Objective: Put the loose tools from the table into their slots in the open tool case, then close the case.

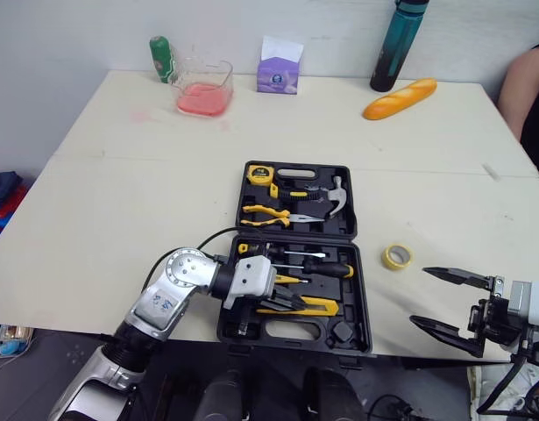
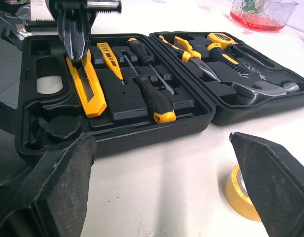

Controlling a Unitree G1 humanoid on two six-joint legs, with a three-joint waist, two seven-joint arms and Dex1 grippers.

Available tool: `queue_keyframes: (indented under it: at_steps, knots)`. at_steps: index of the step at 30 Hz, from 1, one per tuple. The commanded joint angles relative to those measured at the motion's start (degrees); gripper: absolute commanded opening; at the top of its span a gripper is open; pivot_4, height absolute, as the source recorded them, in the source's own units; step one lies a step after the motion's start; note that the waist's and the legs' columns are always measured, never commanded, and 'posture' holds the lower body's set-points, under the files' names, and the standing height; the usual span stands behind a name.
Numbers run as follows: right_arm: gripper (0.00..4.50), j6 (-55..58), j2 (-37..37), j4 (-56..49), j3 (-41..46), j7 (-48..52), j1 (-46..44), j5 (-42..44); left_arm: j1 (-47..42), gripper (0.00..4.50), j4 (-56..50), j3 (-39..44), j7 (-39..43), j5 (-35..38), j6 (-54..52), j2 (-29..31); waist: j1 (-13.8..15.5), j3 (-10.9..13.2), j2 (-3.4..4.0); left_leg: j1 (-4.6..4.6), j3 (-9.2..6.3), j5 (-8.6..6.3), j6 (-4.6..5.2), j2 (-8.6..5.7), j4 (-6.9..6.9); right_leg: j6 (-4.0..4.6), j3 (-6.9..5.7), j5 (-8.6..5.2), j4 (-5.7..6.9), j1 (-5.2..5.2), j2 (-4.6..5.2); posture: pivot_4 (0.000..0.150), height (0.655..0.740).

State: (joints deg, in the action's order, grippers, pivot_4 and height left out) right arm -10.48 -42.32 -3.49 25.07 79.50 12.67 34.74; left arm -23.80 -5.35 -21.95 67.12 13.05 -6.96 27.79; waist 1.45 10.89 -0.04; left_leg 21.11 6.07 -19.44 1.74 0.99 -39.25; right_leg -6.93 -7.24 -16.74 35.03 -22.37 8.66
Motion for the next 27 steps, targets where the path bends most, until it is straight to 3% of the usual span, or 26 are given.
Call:
queue_keyframes:
  at_steps: [1, 16, 24, 27]
  knots:
    - [4.5, 0.43, -0.33, -2.27, 0.22, -0.44, 0.24, 0.64, 0.62, 0.08, 1.02, -0.43, -0.76, -1.25, 1.25, -0.71, -0.01, 0.0, 0.0, 0.0, 0.0, 0.0, 0.0, 0.0, 0.0, 0.0, 0.0, 0.0, 0.01, 0.0, 0.0, 0.15, 0.74]
    - [4.5, 5.37, -0.81, -8.77, 0.75, -3.84, 1.03, 1.23, 2.85, 0.08, 2.64, -3.29, -2.32, -5.37, -0.37, 0.62, 0.06, -0.27, 0.23, -0.19, -0.09, -0.01, 0.02, 0.0, 0.0, 0.0, -0.07, 0.0, -0.07, 0.25, 0.05, 0.15, 0.74]
    - [4.5, 8.2, -0.68, -11.48, 0.12, -6.55, -0.04, 1.08, 3.7, 0.08, 9.87, -8.89, -4.19, -14.04, -2.38, 4.38, 0.03, -1.03, 0.32, -0.86, -0.2, -0.3, 0.03, 0.07, 0.09, 0.01, -0.12, -0.01, -0.41, 1.05, 0.07, 0.15, 0.74]
    - [4.5, 9.09, -0.58, -12.36, 0.29, -7.27, -0.12, 1.36, 4.42, 0.08, 9.87, -7.82, -6.1, -12.44, -4.89, 3.56, -0.05, -1.54, 0.52, -1.01, -0.24, -0.39, -0.02, 0.19, 0.15, 0.04, 0.05, -0.02, -0.6, 1.28, 0.02, 0.15, 0.74]
